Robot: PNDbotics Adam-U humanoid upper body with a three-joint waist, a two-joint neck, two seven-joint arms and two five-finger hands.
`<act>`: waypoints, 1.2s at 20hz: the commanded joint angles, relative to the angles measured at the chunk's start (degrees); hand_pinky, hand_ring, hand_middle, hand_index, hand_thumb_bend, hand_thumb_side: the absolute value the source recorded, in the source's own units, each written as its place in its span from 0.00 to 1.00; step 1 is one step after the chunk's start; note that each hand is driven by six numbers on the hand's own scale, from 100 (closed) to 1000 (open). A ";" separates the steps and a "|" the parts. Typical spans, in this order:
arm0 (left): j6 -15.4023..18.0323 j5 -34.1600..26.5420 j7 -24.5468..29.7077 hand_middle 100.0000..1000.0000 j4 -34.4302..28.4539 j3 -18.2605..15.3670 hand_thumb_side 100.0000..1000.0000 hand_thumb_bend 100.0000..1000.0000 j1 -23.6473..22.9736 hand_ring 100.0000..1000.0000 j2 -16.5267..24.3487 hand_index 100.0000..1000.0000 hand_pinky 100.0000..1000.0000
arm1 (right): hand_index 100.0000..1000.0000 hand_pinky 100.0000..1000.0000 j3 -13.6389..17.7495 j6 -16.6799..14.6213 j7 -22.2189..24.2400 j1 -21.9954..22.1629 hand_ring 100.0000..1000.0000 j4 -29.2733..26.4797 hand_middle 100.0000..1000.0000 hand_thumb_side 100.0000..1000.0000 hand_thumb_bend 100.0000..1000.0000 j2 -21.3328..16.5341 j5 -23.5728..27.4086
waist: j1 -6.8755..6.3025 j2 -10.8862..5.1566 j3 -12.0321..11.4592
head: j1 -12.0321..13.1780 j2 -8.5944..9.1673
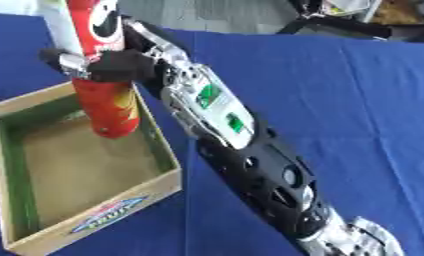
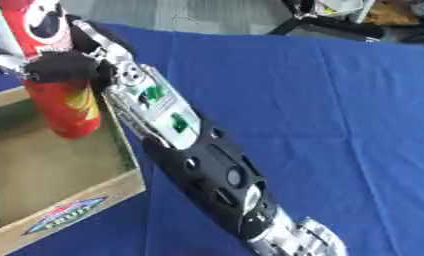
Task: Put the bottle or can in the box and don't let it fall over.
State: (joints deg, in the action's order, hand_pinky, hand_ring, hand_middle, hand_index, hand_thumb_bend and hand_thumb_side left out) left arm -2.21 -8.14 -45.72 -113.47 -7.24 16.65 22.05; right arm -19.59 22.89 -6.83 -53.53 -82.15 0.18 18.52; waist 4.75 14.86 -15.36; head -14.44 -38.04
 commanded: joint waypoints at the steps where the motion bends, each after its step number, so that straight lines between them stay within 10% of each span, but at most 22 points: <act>1: 0.12 0.21 -0.03 0.80 -1.12 -0.41 0.61 0.00 0.24 0.61 0.68 0.71 0.85 | 0.63 1.00 -0.24 -1.14 0.10 -0.93 0.82 0.49 0.62 0.00 0.00 0.24 0.80 | -0.57 -0.76 -0.17 | 0.12 0.89; 3: 0.08 0.27 -0.01 0.80 -1.12 -0.41 0.61 0.00 0.14 0.61 0.58 0.71 0.85 | 0.68 1.00 -0.49 -2.09 0.81 -0.72 0.84 0.79 0.70 0.00 0.00 0.19 1.05 | -0.51 -0.76 -0.11 | 0.16 0.93; 5: 0.07 0.38 -0.06 0.80 -1.12 -0.46 0.61 0.00 -0.05 0.61 0.54 0.71 0.85 | 0.89 1.00 -0.91 -4.11 2.36 -0.67 0.97 0.54 0.97 0.30 0.00 -0.10 0.44 | -0.41 -0.90 0.07 | 0.42 0.85; 11: 0.07 0.70 -0.12 0.80 -1.12 -0.51 0.61 0.00 -0.45 0.61 0.56 0.72 0.85 | 1.00 1.00 -1.50 -9.10 9.16 -0.30 1.00 -0.39 1.00 0.52 0.00 -0.91 -5.38 | -0.40 -1.50 0.62 | 1.09 0.99; 13: 0.04 0.75 -0.07 0.80 -1.12 -0.48 0.61 0.00 -0.60 0.61 0.55 0.72 0.85 | 1.00 1.00 -1.65 -9.84 11.99 -0.15 1.00 -0.53 1.00 0.46 0.00 -0.99 -7.09 | -0.49 -1.68 0.79 | 1.29 1.25; 17: 0.00 0.76 0.15 0.80 -1.12 -0.42 0.61 0.00 -0.71 0.61 0.50 0.72 0.85 | 1.00 1.00 -1.72 -10.98 20.90 -0.04 1.00 -1.16 1.00 0.00 0.10 -1.07 -8.70 | -0.74 -1.82 0.85 | 1.58 1.15; 24: 0.07 0.86 0.34 0.80 -1.12 -0.46 0.61 0.00 -0.78 0.61 0.39 0.72 0.85 | 1.00 1.00 -0.95 -11.23 29.53 -0.04 1.00 -1.78 1.00 0.00 0.23 -1.29 -11.60 | -1.00 -1.71 0.79 | 1.61 0.71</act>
State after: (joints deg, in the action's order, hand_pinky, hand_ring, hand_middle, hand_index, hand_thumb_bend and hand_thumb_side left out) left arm -2.22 -7.55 -45.61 -113.47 -7.24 15.61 21.58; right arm -21.15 11.88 21.51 -52.61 -82.48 -0.66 7.61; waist 4.53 14.49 -14.51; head -13.00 -37.59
